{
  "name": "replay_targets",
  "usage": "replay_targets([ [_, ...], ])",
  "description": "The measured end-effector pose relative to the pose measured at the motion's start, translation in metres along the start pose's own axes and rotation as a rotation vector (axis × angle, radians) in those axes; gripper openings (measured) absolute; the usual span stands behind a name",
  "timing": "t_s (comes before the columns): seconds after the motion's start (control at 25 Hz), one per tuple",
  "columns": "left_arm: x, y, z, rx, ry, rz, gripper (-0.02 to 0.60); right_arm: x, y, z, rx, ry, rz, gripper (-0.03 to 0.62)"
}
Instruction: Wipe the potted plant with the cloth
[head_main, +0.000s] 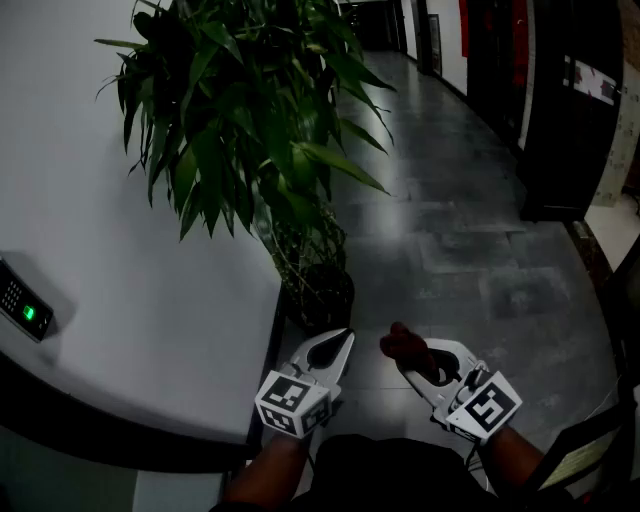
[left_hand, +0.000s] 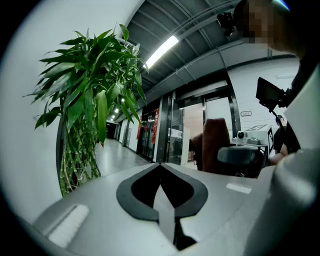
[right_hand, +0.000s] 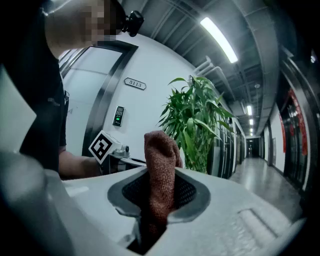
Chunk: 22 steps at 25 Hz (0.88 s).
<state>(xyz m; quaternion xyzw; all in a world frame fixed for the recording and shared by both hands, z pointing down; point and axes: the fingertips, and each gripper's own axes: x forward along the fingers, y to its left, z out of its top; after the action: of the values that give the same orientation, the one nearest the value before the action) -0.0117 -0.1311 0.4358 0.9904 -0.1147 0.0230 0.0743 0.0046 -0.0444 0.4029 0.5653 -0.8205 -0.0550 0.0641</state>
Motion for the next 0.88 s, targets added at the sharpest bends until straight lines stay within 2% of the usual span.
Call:
replay_targets([
  [0.24,0.039,0.032,0.042,0.089,0.009,0.062,0.017,0.030,-0.049,0.036,-0.354,0.100,-0.027,0.061],
  [0.44,0.081,0.065,0.077,0.126,0.020,0.115,0.017,0.075,-0.099,0.102,-0.599,0.018,-0.113,0.061],
  [0.64,0.132,0.103,0.103,0.216,-0.010,0.139,0.017,0.138,-0.143,0.160,-0.686,-0.061,-0.146,0.061],
  [0.88,0.170,0.136,0.120,0.213,-0.030,0.139,0.018,0.196,-0.184,0.204,-0.718,-0.079,-0.171,0.061],
])
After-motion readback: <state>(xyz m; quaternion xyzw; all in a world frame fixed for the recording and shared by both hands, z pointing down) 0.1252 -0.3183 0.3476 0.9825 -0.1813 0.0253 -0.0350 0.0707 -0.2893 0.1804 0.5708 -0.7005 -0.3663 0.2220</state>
